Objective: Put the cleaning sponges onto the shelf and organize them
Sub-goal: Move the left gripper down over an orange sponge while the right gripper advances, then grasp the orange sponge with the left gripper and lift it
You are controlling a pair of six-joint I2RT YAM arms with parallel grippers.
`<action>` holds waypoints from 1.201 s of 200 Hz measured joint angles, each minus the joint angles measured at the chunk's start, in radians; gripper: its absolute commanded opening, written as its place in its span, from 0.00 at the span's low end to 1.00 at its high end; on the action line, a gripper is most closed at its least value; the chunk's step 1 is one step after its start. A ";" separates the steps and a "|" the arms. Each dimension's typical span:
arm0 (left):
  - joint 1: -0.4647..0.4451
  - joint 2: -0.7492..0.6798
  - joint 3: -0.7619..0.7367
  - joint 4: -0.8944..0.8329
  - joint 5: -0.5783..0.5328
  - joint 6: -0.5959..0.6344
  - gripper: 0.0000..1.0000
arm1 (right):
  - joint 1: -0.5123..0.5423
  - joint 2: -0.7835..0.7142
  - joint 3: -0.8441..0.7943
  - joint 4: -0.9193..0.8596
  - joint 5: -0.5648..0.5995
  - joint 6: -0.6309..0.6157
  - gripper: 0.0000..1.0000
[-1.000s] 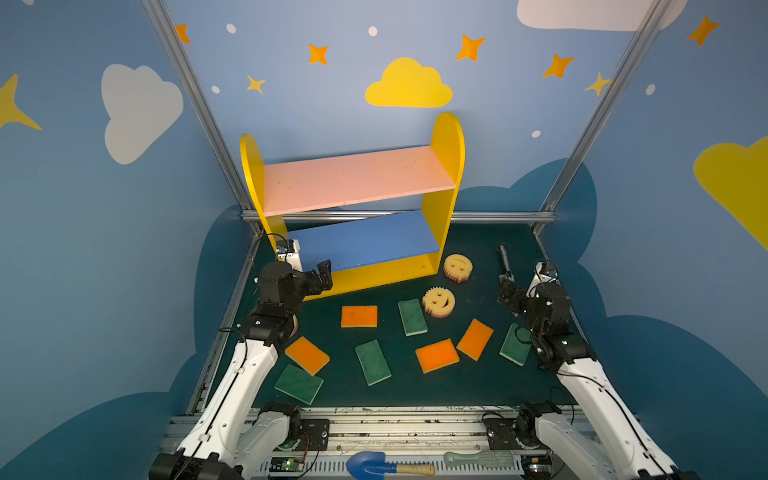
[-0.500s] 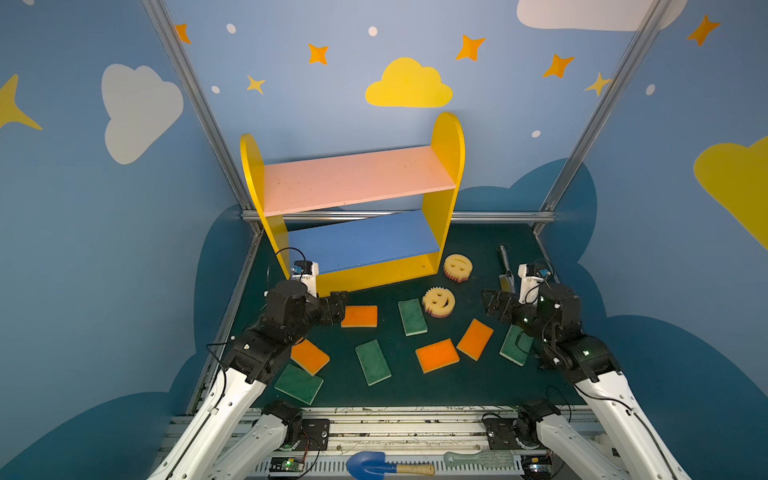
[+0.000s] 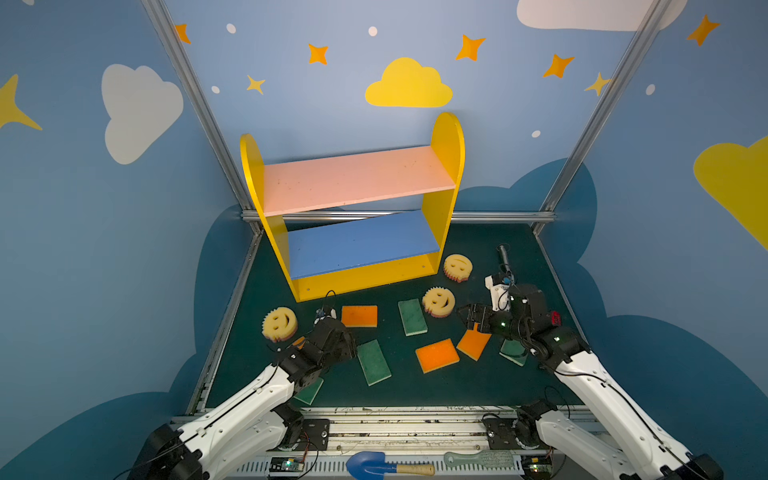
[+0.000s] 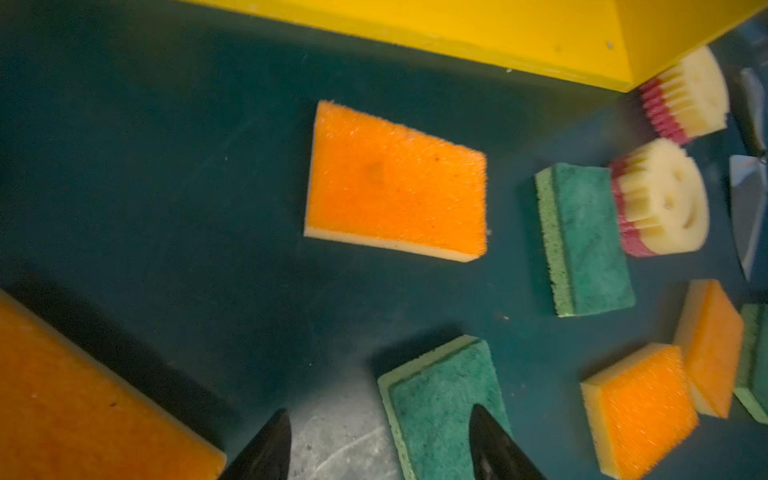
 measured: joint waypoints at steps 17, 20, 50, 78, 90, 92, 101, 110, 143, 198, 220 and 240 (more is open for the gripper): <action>0.000 0.070 -0.002 0.066 -0.019 -0.040 0.68 | 0.000 0.029 -0.002 0.043 -0.007 0.012 0.87; 0.000 0.079 0.000 0.075 -0.022 -0.044 0.68 | 0.000 0.039 -0.002 0.054 -0.009 0.013 0.87; 0.050 0.198 0.038 0.172 -0.011 -0.049 0.67 | 0.000 0.107 -0.003 0.115 -0.030 0.007 0.88; 0.173 0.309 0.097 0.222 0.062 -0.009 0.66 | 0.000 0.151 -0.003 0.154 -0.058 -0.019 0.88; 0.208 0.349 0.132 0.227 0.090 0.015 0.65 | -0.001 0.159 -0.004 0.167 -0.074 -0.025 0.88; 0.213 0.357 0.139 0.227 0.095 0.021 0.65 | -0.001 0.159 -0.005 0.171 -0.078 -0.026 0.88; 0.230 0.383 0.169 0.227 0.116 0.041 0.64 | -0.001 0.161 -0.010 0.188 -0.096 -0.028 0.87; 0.243 0.404 0.195 0.229 0.136 0.060 0.63 | -0.001 0.161 -0.014 0.198 -0.108 -0.029 0.87; 0.275 0.467 0.246 0.239 0.186 0.118 0.59 | -0.001 0.179 -0.016 0.229 -0.151 -0.028 0.87; 0.306 0.501 0.246 0.219 0.206 0.180 0.55 | -0.001 0.212 -0.019 0.264 -0.191 -0.014 0.86; 0.321 0.522 0.246 0.219 0.214 0.196 0.49 | -0.001 0.234 -0.019 0.269 -0.201 -0.011 0.85; 0.328 0.548 0.246 0.222 0.225 0.208 0.46 | 0.000 0.245 -0.019 0.272 -0.206 -0.010 0.85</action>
